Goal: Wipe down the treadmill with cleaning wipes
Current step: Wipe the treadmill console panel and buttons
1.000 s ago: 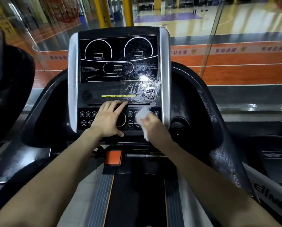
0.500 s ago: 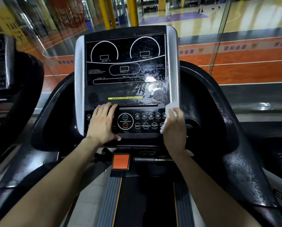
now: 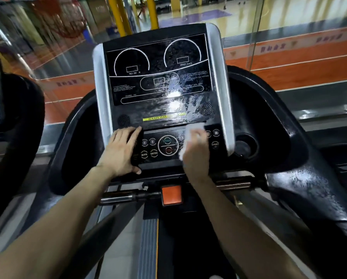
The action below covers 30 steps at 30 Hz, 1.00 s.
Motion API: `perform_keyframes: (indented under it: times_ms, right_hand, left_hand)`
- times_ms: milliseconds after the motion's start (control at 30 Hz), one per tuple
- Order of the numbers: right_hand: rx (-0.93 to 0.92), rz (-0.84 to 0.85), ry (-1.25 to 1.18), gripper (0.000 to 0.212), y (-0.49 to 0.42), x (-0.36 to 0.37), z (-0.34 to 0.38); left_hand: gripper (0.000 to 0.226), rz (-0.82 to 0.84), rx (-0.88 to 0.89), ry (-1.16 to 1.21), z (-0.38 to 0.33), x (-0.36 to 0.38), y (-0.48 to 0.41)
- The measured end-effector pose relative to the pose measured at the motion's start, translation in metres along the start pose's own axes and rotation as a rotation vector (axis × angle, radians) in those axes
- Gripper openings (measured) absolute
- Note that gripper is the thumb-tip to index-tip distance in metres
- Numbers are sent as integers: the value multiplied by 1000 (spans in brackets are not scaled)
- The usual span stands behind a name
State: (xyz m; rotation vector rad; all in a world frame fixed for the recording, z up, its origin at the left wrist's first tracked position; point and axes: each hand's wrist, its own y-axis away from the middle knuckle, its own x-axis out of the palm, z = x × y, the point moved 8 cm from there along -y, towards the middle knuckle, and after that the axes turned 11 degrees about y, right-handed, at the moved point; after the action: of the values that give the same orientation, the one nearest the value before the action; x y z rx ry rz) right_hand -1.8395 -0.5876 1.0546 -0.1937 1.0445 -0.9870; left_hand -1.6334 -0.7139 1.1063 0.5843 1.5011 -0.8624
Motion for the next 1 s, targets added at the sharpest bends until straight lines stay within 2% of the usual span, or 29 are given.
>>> perform_keyframes:
  times_ms: [67,100,133,167,233,300,333,367,400,433,467,500,533,567,600,633,667,733,767,800,833,867,900,933,967,1000]
  right_hand:
    - [-341,239,-4,44,24,50,65]
    - [-491,275,34,43,33,56,86]
    - [-540,247,84,42,32,51,88]
    - [-476,179,94,39,26,39,74]
    - [-54,43,30,33,15,3,12]
    - [358,-158,100,33,20,-30,-47]
    - [540,-233,82,35,28,-35,-55]
    - [591,-305,69,37,31,-33,-38]
    - [463,-333,118,38,30,-21,2]
    - [209,-328,196,41,32,4,52]
    - [-101,-255,290,44,39,30,108]
    - [-369,-86,298,45,50,59,153]
    - [-526,51,300,42,58,79,175]
    - [-543,124,252,38,56,84,175]
    - [-383,180,162,34,48,77,156]
    - [-223,161,130,32,42,67,125]
    - [-44,105,156,30,40,49,89]
    - [313,-120,132,33,42,5,31]
    - [451,-198,153,36,41,0,13]
    - [565,-193,161,37,43,7,11]
    - [589,-164,130,35,43,25,29]
    - [537,-150,40,31,43,51,53]
    - [399,-164,45,26,43,76,86]
    - [185,-114,119,25,47,95,127]
    - [-114,-19,235,28,54,107,172]
    - [-254,109,298,31,58,119,189]
  left_hand:
    - [169,20,28,-15,14,3,8]
    - [169,13,47,-23,20,2,11]
    - [169,1,60,-29,27,0,12]
    - [169,-4,67,-31,33,-1,13]
    - [168,-18,90,-29,45,2,19]
    - [165,-33,102,-40,56,7,29]
    - [163,-24,101,-45,62,12,35]
    - [161,-22,95,-45,69,15,40]
    - [159,-29,90,-42,76,18,45]
    - [156,-32,86,-42,83,19,49]
    - [153,-30,89,-43,89,20,52]
    - [150,-33,99,-42,94,21,56]
    - [147,-41,113,-37,98,22,59]
    - [144,-48,124,-30,101,23,61]
    - [141,-50,129,-17,103,24,64]
    - [138,-46,133,6,104,27,66]
    - [135,-40,136,41,104,30,69]
    - [128,-52,123,140,103,34,75]
    - [123,-61,105,197,104,34,77]
    - [118,-67,88,244,104,34,79]
    - [114,-75,74,277,104,33,79]
    - [111,-84,63,293,104,32,78]
    - [108,-88,56,304,103,31,76]
    - [105,-90,50,318,103,30,74]
    - [103,-90,45,338,103,30,73]
    - [102,-94,41,357,104,30,72]
